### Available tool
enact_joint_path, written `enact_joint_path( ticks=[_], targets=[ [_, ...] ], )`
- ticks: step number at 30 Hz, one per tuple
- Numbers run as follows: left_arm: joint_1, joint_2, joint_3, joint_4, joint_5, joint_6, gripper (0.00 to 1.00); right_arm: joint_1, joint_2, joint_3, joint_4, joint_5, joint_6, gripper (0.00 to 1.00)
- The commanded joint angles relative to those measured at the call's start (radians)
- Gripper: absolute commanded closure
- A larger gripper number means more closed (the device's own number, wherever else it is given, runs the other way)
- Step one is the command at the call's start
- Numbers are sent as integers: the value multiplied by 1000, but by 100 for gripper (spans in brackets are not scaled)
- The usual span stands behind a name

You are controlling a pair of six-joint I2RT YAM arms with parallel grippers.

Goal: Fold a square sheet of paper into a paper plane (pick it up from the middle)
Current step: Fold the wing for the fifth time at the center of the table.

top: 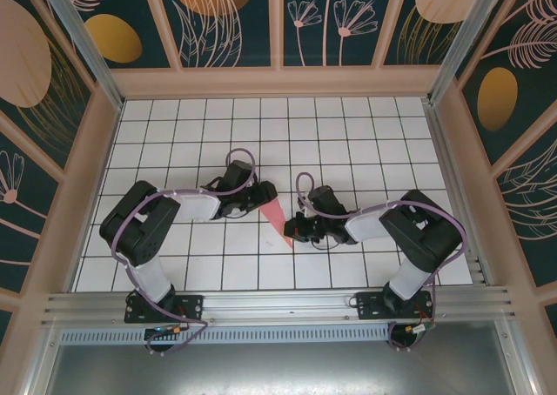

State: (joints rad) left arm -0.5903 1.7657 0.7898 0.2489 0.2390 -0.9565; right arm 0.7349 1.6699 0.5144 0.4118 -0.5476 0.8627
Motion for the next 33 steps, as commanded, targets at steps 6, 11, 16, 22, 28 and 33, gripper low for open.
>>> enact_joint_path(
  ticks=[6, 11, 16, 22, 28, 33],
  targets=[
    [108, -22, -75, -40, -75, 62, 46, 31, 77, -40, -215, 76, -31, 100],
    [119, -75, -51, -63, -42, 74, 45, 35, 75, -28, -218, 71, -39, 100],
    [119, -190, -53, -41, 5, 56, 44, 40, 80, -7, -223, 75, -36, 100],
    [57, -223, -87, 83, 133, 11, 55, 41, 79, 7, -216, 77, -31, 100],
    [-36, -82, -61, 174, 169, -14, 62, 41, 70, 12, -211, 80, -25, 100],
    [-36, 9, -84, 173, 137, -33, 64, 40, 23, 31, -211, 90, -25, 100]
  ],
)
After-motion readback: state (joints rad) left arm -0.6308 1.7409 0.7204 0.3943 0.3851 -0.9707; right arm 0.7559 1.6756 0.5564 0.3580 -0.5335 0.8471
